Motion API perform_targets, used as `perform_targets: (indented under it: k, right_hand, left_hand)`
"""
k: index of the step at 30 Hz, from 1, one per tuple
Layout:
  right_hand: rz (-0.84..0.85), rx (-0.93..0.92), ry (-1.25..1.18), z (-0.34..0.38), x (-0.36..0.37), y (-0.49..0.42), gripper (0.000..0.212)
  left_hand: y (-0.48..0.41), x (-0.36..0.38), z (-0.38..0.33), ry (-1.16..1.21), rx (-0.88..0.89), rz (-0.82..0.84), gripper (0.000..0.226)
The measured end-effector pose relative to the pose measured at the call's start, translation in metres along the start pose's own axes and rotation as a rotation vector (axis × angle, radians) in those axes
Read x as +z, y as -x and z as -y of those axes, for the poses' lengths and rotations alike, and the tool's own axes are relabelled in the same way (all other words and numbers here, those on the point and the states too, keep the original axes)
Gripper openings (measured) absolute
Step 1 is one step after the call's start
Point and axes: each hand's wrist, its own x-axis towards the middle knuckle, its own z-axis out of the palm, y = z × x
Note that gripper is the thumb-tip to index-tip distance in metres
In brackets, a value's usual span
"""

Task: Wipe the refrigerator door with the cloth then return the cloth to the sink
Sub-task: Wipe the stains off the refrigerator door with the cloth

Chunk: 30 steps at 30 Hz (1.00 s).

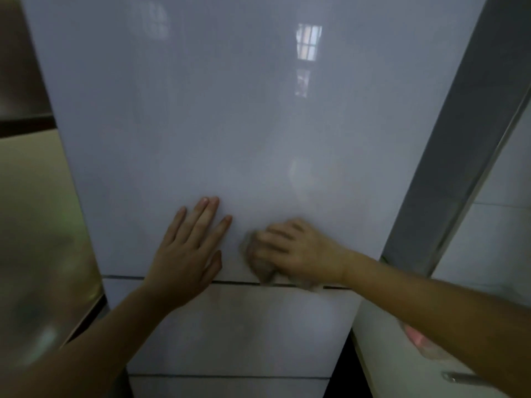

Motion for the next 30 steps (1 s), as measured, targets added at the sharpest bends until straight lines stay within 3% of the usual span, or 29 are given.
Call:
perform_targets:
  k: [6, 9, 11, 14, 19, 30]
  right_hand:
    - [-0.347, 0.461, 0.096, -0.129, -0.107, -0.086, 0.056]
    - [-0.491, 0.694, 0.056, -0.149, -0.126, -0.106, 0.062]
    - [-0.454, 0.665, 0.053, -0.133, -0.113, -0.106, 0.064]
    - [-0.315, 0.43, 0.037, -0.084, -0.066, -0.084, 0.061]
    - [-0.152, 0.158, -0.024, 0.002, -0.005, -0.025, 0.037]
    - [-0.204, 0.225, -0.029, -0.018, -0.028, -0.02, 0.039]
  left_hand:
    - [0.0, -0.009, 0.005, -0.012, 0.02, 0.053, 0.066]
    - [0.0, -0.013, 0.004, -0.003, 0.017, 0.079, 0.065]
    - [-0.001, -0.017, 0.002, 0.01, -0.018, 0.054, 0.063]
    - [-0.001, -0.025, 0.006, 0.024, -0.116, -0.021, 0.06]
    - [-0.002, -0.032, 0.023, -0.002, -0.169, -0.036, 0.059]
    - [-0.039, -0.069, 0.049, 0.055, -0.273, -0.013, 0.062]
